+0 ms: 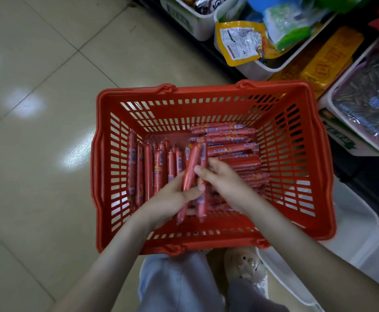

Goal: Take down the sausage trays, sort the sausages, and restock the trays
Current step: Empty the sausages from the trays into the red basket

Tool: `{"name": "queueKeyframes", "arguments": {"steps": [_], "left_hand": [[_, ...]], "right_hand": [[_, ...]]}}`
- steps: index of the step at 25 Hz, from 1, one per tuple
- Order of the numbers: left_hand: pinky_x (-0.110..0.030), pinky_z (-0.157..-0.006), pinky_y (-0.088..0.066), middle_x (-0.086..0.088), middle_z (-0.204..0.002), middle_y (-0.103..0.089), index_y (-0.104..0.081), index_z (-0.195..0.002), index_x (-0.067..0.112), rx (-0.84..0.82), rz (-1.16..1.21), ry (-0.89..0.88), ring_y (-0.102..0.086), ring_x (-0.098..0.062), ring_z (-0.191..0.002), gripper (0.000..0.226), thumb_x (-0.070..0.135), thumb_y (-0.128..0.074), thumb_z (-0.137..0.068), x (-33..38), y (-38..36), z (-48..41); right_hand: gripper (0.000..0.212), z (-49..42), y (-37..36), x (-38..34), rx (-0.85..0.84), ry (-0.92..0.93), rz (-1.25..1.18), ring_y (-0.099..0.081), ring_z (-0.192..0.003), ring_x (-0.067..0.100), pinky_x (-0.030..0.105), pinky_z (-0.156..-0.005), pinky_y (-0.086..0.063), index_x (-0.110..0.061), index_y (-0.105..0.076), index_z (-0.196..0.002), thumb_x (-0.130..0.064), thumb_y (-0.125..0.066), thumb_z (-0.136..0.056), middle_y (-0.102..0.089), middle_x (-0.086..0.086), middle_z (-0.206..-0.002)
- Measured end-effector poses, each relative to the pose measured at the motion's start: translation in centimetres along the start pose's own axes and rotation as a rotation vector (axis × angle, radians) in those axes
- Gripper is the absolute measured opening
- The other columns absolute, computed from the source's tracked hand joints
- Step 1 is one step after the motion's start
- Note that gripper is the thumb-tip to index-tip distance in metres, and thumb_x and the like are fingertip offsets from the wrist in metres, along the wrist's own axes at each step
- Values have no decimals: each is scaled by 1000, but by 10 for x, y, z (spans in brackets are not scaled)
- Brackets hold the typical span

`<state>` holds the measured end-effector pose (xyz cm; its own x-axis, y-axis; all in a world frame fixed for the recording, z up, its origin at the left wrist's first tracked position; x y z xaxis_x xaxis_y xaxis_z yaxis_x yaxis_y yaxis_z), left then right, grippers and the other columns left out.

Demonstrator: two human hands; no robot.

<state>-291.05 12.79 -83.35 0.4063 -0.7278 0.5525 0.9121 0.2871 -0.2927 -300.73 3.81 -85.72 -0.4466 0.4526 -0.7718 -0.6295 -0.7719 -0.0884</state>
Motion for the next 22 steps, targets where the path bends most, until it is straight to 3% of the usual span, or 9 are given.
{"name": "queueKeyframes", "arguments": {"steps": [2,4,6,7,10,12,14,17,22], "left_hand": [[-37,-69,-59,-13,-98,-67,-41,-123,22,144,-158,16,-70,-24,-76,29,25,-52,-97,2,7,3],[-38,-68,-57,-13,-95,-67,-39,-121,12,512,-539,-40,-69,-30,-75,32,31,-49,-97,-1,32,2],[-38,-68,-54,-19,-101,-64,-36,-127,2,809,-832,-102,-66,-35,-82,38,24,-45,-97,-8,55,5],[-35,-66,-52,-22,-101,-63,-35,-133,-2,857,-966,-64,-66,-35,-81,45,20,-45,-95,-15,61,6],[-22,-49,-39,-10,-89,-62,-31,-144,-2,792,-1493,73,-62,-15,-65,69,30,-53,-86,-29,61,2],[-22,-60,-46,-9,-101,-60,-29,-145,2,835,-1627,64,-61,-17,-83,76,38,-59,-85,-29,61,0],[-32,-78,-50,-16,-113,-58,-41,-141,6,957,-1690,-153,-59,-27,-97,67,34,-59,-83,-20,62,-2],[-47,-106,-34,-23,-145,-37,-28,-149,14,856,-1752,-189,-41,-37,-129,66,36,-44,-89,-22,62,-9],[-53,-100,-40,-29,-131,-51,-50,-134,2,794,-1593,-356,-51,-44,-118,57,19,-58,-80,-15,36,-19]], "right_hand": [[12,-7,-3,6,111,-47,-67,-65,-92,20,36,-88,-51,-11,-59,-106,-17,-53,-96,-66,7,-98],[12,-14,4,9,222,-94,-40,-66,-76,20,37,-77,-57,-9,-51,-108,-14,-51,-97,-61,8,-91],[31,-20,-3,9,233,-133,61,-68,-75,20,38,-75,-58,-13,-40,-125,-14,-52,-96,-60,5,-98],[43,-22,-14,8,199,-140,127,-68,-83,21,38,-78,-57,-17,-34,-133,-12,-54,-95,-59,1,-105],[72,-31,-60,12,65,-95,416,-53,-118,27,36,-95,-49,-20,-14,-149,-7,-56,-92,-43,4,-136],[79,-38,-75,18,57,-93,589,-31,-138,28,36,-110,-34,-21,-5,-152,-9,-56,-92,-17,9,-155],[81,-43,-74,19,85,-94,646,-21,-143,26,36,-111,-28,-23,-2,-152,-11,-55,-93,-5,4,-158],[76,-38,-65,13,94,2,792,-18,-143,21,36,-111,-29,-20,-7,-152,-19,-55,-94,-13,1,-155],[58,12,-12,-3,207,188,940,-26,-135,19,29,-112,-23,-14,-27,-148,-19,-51,-95,-30,2,-145]]}}
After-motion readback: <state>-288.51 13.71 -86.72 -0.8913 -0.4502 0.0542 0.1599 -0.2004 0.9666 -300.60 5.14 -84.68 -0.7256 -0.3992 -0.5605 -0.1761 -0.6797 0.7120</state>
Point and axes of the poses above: each hand's wrist, its own z-axis away from the middle knuckle, its own y-axis out of the back of the hand, x = y × z, the point moved 3 cm from there along -z, towards the middle knuckle
